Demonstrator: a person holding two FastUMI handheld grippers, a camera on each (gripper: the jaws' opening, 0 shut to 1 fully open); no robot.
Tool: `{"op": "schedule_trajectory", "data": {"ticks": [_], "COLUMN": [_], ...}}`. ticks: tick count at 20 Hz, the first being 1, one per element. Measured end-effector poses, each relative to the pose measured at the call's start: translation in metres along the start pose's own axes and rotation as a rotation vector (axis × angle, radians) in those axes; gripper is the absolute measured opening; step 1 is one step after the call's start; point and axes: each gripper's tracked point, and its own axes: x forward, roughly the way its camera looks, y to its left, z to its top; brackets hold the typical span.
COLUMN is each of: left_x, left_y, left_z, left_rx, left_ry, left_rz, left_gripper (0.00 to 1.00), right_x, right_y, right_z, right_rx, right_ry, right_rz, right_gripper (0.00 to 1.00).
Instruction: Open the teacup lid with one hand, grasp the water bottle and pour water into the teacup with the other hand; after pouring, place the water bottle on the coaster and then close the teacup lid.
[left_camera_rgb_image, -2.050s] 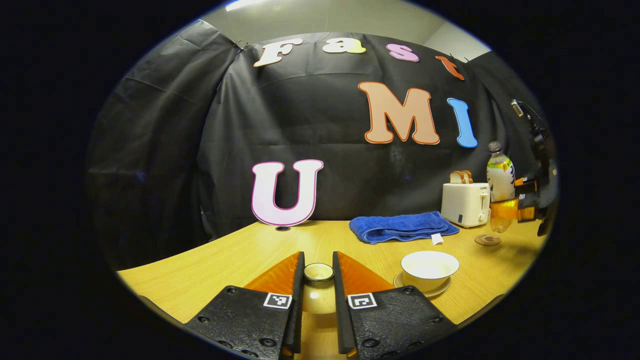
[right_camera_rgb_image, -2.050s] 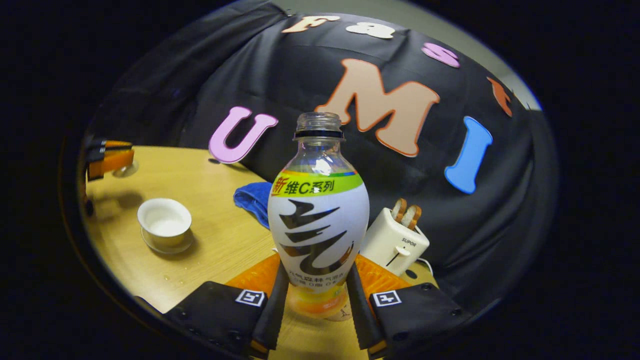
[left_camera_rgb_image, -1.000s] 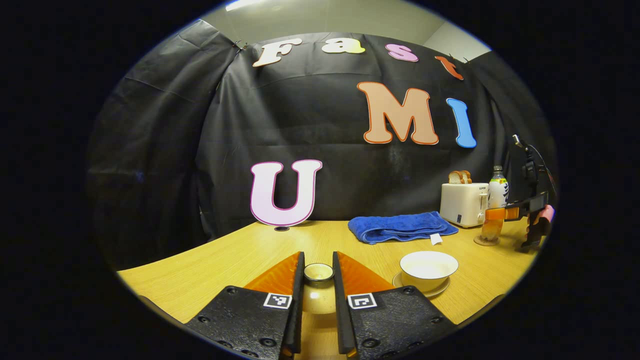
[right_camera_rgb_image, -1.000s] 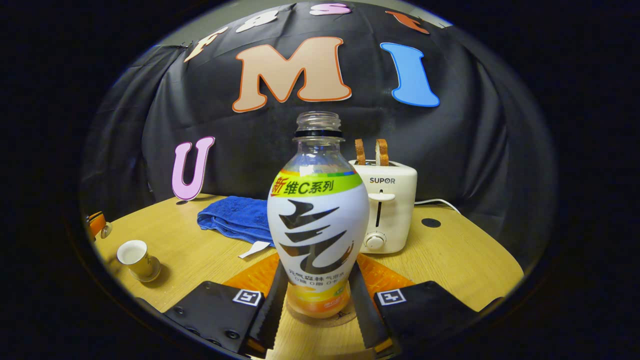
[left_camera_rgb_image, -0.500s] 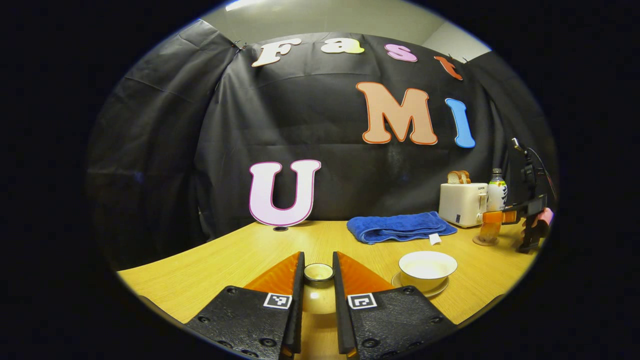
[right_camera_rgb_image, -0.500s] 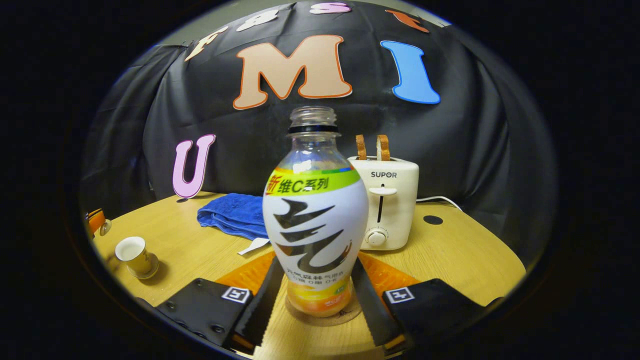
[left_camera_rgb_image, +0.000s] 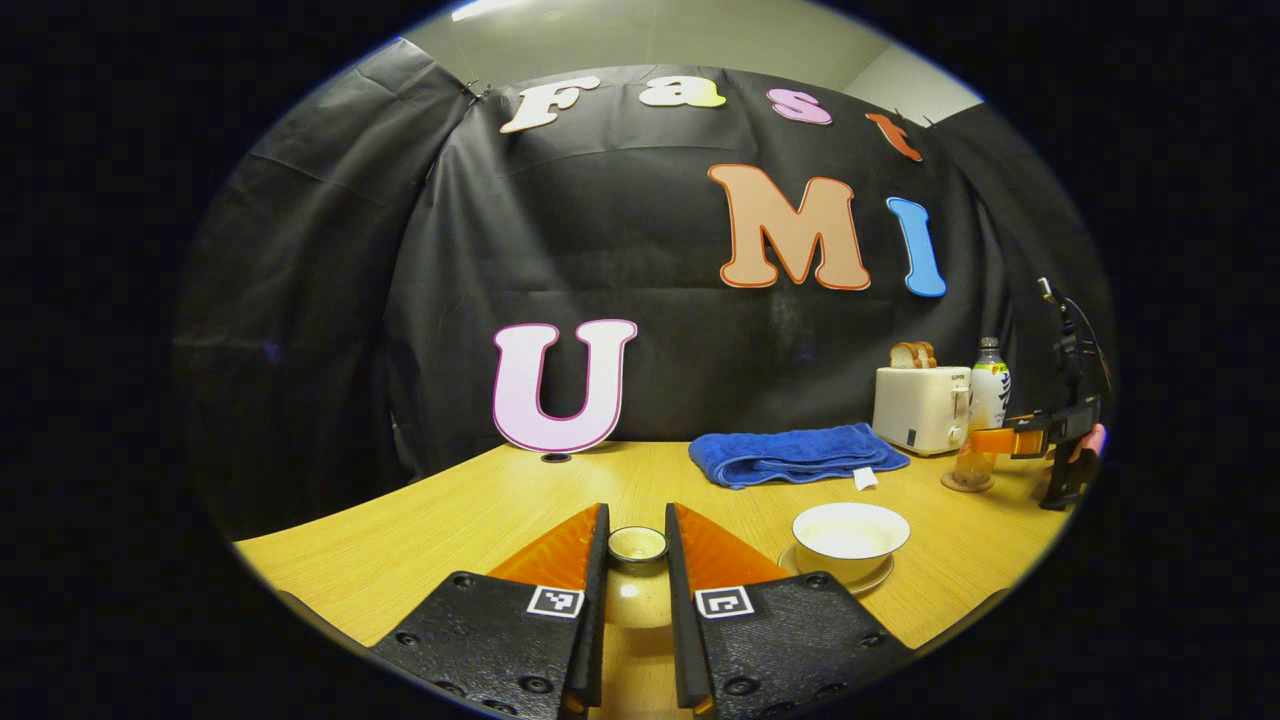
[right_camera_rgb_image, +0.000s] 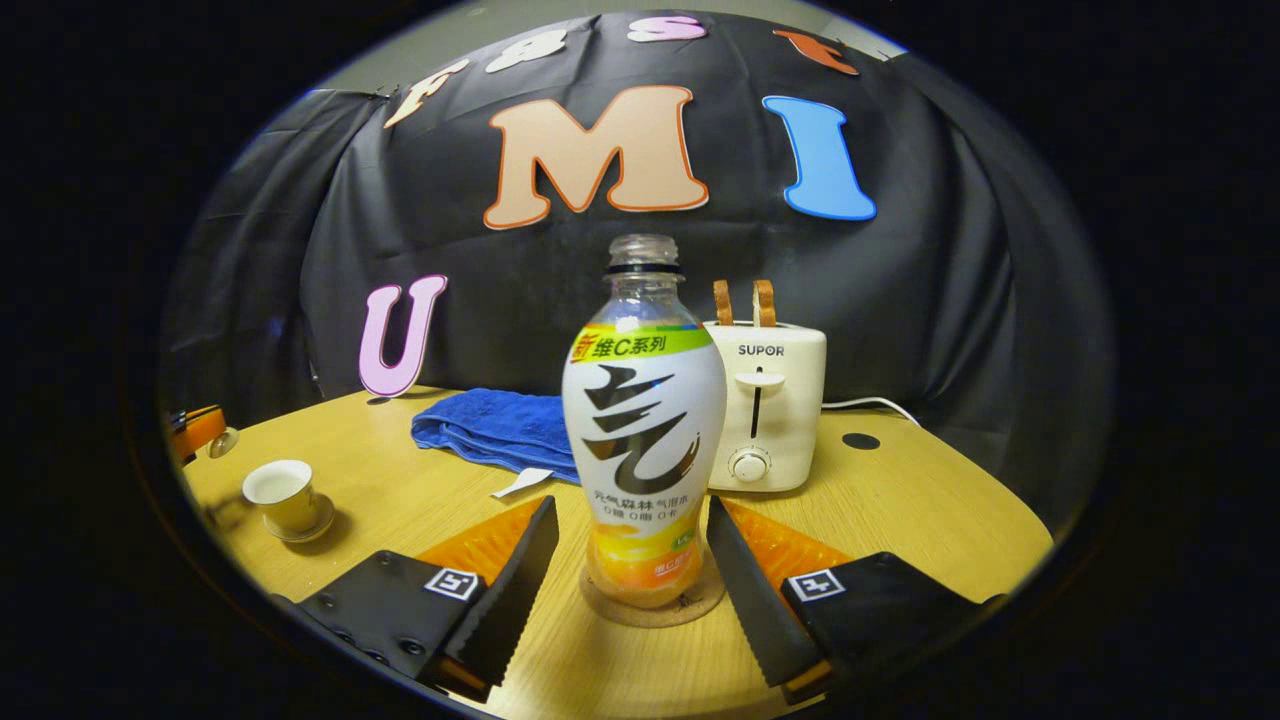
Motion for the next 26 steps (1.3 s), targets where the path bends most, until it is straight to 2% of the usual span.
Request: {"op": "schedule_trajectory", "data": {"ticks": [1,5,6,7,9,13,14,16,17,19,20,26], "left_x": [0.002,0.014,0.018,0.02,0.024,0.03,0.031,0.032,0.032,0.034,0.034,0.037], "left_y": [-0.003,-0.027,-0.033,-0.04,-0.053,-0.087,-0.097,-0.11,-0.116,-0.132,-0.14,-0.15], "left_z": [-0.001,-0.001,-0.001,-0.002,-0.002,-0.001,-0.001,-0.001,0.0,-0.001,-0.001,-0.014], "left_rx": [-0.001,-0.002,-0.002,-0.003,-0.004,-0.006,-0.008,-0.008,-0.009,-0.008,-0.005,0.027], "left_ry": [0.001,0.004,0.002,0.001,0.003,-0.001,-0.002,-0.002,-0.003,-0.002,0.002,0.079], "left_rz": [-0.007,-0.083,-0.103,-0.126,-0.168,-0.28,-0.314,-0.36,-0.376,-0.422,-0.449,-0.499], "left_gripper": [0.26,0.26,0.26,0.26,0.26,0.26,0.26,0.26,0.26,0.26,0.26,0.26], "right_x": [-0.008,-0.04,-0.048,-0.054,-0.063,-0.08,-0.084,-0.09,-0.093,-0.099,-0.103,-0.12], "right_y": [-0.001,0.0,0.0,-0.002,-0.005,-0.009,-0.009,-0.01,-0.011,-0.01,-0.01,-0.008], "right_z": [0.001,0.006,0.007,0.009,0.009,0.016,0.013,0.014,0.014,0.013,0.012,0.011], "right_rx": [0.01,0.004,0.007,0.011,0.018,0.016,0.017,0.018,0.018,0.018,0.018,0.018], "right_ry": [-0.014,-0.078,-0.097,-0.116,-0.137,-0.188,-0.187,-0.192,-0.192,-0.19,-0.192,-0.193], "right_rz": [-0.008,-0.012,-0.014,-0.021,-0.043,-0.069,-0.07,-0.077,-0.079,-0.076,-0.077,-0.071], "right_gripper": [0.99,0.92,0.95,0.92,0.95,0.92,0.95,0.95,0.99,0.95,0.99,0.96]}}
